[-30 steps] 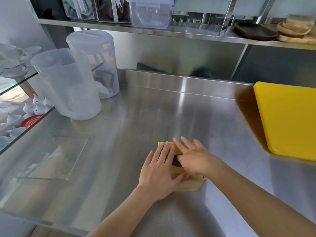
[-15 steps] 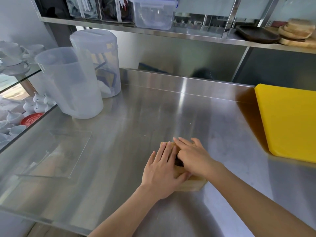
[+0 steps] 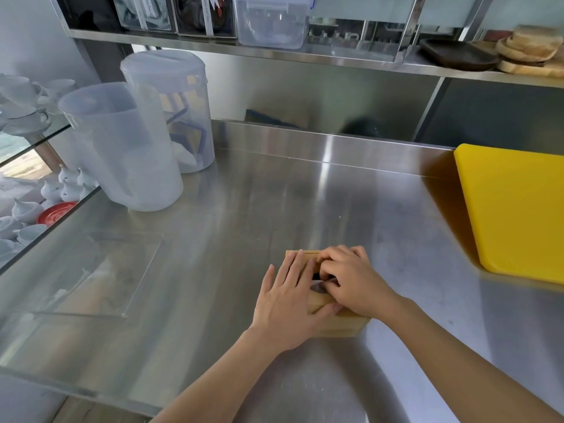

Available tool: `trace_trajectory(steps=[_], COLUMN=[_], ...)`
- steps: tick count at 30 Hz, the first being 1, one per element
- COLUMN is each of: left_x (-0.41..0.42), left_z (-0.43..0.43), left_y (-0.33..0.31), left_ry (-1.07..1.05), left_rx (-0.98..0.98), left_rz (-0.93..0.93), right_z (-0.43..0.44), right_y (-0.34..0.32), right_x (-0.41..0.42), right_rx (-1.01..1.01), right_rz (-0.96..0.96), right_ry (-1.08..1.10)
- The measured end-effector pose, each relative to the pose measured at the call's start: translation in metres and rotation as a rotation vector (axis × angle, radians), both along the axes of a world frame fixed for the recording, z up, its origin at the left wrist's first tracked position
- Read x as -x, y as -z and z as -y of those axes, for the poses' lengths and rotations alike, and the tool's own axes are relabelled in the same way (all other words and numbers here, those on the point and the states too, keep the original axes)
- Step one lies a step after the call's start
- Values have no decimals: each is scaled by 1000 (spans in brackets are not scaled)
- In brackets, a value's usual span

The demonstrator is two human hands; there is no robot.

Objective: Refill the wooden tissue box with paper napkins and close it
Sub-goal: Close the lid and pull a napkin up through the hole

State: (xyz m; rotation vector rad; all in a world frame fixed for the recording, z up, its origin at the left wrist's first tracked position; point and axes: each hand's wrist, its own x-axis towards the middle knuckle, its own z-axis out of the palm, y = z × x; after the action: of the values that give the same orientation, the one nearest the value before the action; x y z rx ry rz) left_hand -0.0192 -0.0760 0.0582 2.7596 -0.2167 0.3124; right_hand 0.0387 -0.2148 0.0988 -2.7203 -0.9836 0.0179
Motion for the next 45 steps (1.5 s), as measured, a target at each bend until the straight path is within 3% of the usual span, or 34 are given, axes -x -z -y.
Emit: trace_trajectory(steps=[3,7,19,26,32,45], left_x=[-2,-12,-33,-28,-34,-26], left_z=[-4,-12,-21,-17,-20,-22], left_y=[-5,-10,-27,-29,-30,-31], left_ry=[66,113,220,277,193,210], left_rx=[92,215,244,182,151,319], left_rz=[-98,-51,-162,-81,-107,-115], right_z=[5,7,16,18,21,30], right_y=[0,0,4,4,4,3], right_x=[1,3,-2,-2,3,0], right_rx=[-73,-140,-295,-216,-233,-291], right_rz=[-57,-101,-256,-174,-178,-165], right_ry=[3,-10,6,2,-18,2])
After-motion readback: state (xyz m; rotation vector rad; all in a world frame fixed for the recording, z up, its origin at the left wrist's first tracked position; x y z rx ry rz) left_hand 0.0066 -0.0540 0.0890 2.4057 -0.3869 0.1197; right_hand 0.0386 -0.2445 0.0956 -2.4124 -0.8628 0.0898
